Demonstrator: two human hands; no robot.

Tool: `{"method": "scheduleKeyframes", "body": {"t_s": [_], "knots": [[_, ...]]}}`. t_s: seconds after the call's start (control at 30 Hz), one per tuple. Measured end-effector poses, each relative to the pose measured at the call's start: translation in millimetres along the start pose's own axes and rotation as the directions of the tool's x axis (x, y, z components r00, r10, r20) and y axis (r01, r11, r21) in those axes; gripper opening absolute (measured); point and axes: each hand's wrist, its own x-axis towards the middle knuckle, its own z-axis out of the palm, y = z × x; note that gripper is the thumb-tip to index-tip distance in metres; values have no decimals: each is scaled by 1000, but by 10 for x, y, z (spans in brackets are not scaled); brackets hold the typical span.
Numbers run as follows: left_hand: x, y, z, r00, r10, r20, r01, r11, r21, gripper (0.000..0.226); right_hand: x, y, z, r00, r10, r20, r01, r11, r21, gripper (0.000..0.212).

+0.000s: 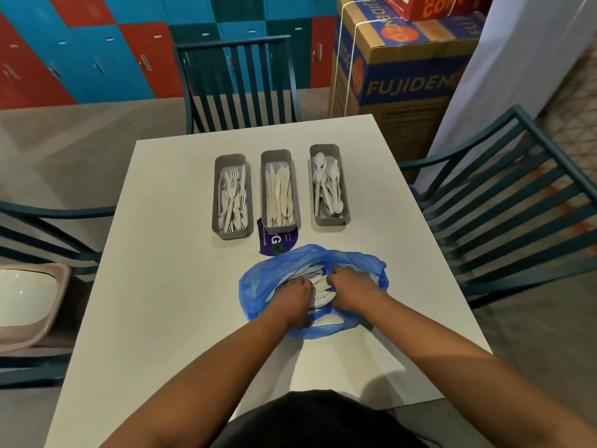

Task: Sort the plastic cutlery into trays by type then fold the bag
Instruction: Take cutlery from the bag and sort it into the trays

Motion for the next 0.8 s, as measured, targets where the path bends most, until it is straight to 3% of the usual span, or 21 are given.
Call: {"method": "scheduleKeyframes", "body": {"t_s": [0.17,0.3,0.4,0.6,0.7,0.8], "knots": [[-17,-20,38,999,0,-35,-2,998,-69,64,-11,86,5,999,-5,37,5,1000,5,48],[-43,-12,72,997,-78,15,80,985,-152,55,1,133,51,994,-3,106,1,1000,25,62],[-66,-41,106,994,-111,11,111,969,-219,40,-20,149,51,990,3,138,-10,999,50,61],[-156,-113,94,999,29,34,-21,972,-233,50,-37,164,19,987,1,161,-18,995,103,55],[-176,-163,102,999,-8,31,16,963,-267,47,-29,124,-27,968,3,249,-24,996,84,48],[-180,-178,90,999,-32,43,42,970,-240,40,-30,118,30,978,5,207,-28,994,109,51]]}}
